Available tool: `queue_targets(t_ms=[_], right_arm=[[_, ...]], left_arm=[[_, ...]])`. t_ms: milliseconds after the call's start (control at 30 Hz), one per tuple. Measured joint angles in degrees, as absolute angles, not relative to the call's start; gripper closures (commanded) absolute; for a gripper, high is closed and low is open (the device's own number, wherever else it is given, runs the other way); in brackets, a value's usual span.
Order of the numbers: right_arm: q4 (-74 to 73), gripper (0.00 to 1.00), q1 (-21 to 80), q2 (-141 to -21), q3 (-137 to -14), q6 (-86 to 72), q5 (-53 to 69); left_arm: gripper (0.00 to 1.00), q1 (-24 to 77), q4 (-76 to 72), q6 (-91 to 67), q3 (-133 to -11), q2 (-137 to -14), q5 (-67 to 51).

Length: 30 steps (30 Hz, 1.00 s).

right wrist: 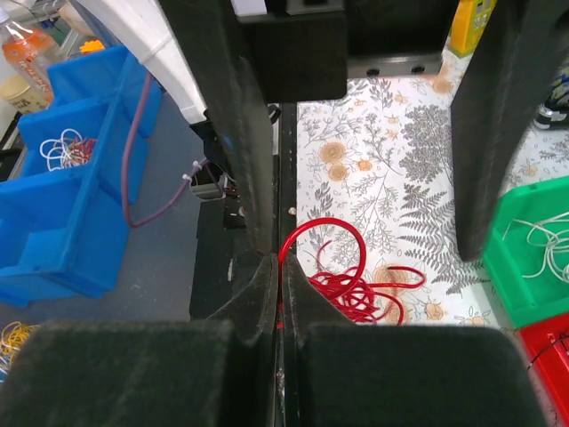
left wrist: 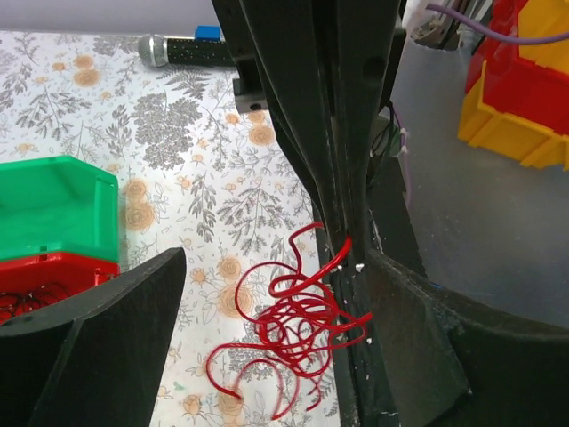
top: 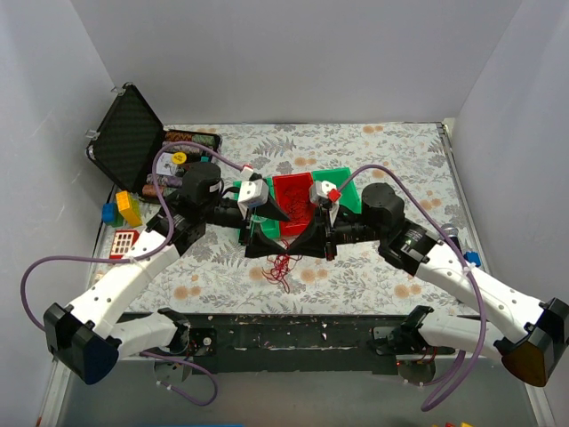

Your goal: Untangle the cables

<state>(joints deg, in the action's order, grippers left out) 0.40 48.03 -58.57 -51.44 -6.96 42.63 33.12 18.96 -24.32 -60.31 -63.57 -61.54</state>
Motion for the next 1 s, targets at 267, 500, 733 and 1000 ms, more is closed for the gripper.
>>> queue_targets(t_ms=[267,500,733,1000], right_arm=[[0.95,0.99,47.81,-59.75,-51.77,-7.62,43.16],[1.23,0.99,47.44,-60.27,-52.38,-8.34,41.60],[1.56,0.99,46.89,-63.70,-53.95,-11.00,41.34],[1.72,0.99,45.15,-68.27,-57.47,-13.32,39.03]], left_arm=[[0.63,33.15,19.92,-20.69,-57.65,-62.83,-62.65],[0.88,33.28,18.59,-21.04,-56.47,-61.36,-63.94],[0.84,32.40,15.20,-24.32,-53.10,-59.46,-60.12],[0.83,31.73,7.70,-30.92,-49.04,-56.97,-48.34]])
